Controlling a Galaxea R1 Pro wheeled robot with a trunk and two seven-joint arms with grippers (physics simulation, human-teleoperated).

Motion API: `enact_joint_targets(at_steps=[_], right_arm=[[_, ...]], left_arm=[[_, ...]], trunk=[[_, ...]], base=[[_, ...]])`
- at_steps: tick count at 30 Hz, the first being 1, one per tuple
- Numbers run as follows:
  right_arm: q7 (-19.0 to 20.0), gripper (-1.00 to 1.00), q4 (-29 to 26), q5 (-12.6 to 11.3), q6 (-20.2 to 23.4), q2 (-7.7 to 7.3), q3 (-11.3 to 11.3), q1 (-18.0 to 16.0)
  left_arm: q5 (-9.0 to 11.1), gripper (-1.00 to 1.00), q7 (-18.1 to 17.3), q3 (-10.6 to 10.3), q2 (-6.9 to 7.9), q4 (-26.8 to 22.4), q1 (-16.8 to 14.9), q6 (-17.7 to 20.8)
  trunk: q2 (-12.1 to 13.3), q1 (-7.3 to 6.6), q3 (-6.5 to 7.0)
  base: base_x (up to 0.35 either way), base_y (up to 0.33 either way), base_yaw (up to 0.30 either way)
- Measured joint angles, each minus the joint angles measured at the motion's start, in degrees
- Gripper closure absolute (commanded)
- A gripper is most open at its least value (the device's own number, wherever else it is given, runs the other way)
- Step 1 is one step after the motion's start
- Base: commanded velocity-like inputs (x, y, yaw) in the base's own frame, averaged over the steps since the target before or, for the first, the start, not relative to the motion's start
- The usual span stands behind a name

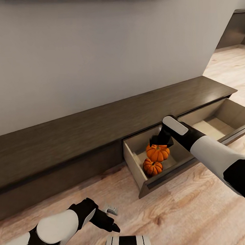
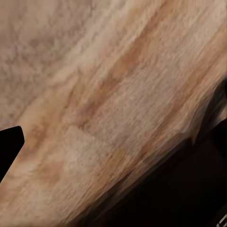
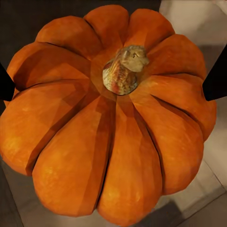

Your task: Place each of the two pumpkins and all three candles from the living room inside a cabinet in the living room (use any cabinet), then make sure every cabinet is closed, and position the cauldron so it is next to a table in the living room.

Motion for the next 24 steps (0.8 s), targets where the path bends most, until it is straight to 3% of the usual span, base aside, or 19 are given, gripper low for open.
enact_joint_targets(at_steps=[7, 21, 24], right_arm=[[0.15, 1.00, 2.54, 0.27, -0.19, 0.13, -0.01, -0.01], [5.63, 1.00, 1.98, 0.83, -0.94, -0.51, 0.41, -0.02], [8.02, 1.00, 1.98, 4.21, -1.32, -0.63, 0.42, -0.02]], left_arm=[[0.00, -1.00, 0.00, 0.01, -0.10, -0.01, 0.00, 0.00], [0.00, -1.00, 0.00, -0.03, -0.35, -0.02, 0.00, -0.02], [0.01, -1.00, 0.00, -0.04, -0.35, -0.02, -0.01, -0.07]], trunk=[[-0.09, 0.18, -1.55], [-0.15, 0.28, -2.44], [-0.18, 0.33, -2.88]], base=[[0.000, 0.000, 0.000], [0.000, 0.000, 0.000], [0.000, 0.000, 0.000]])
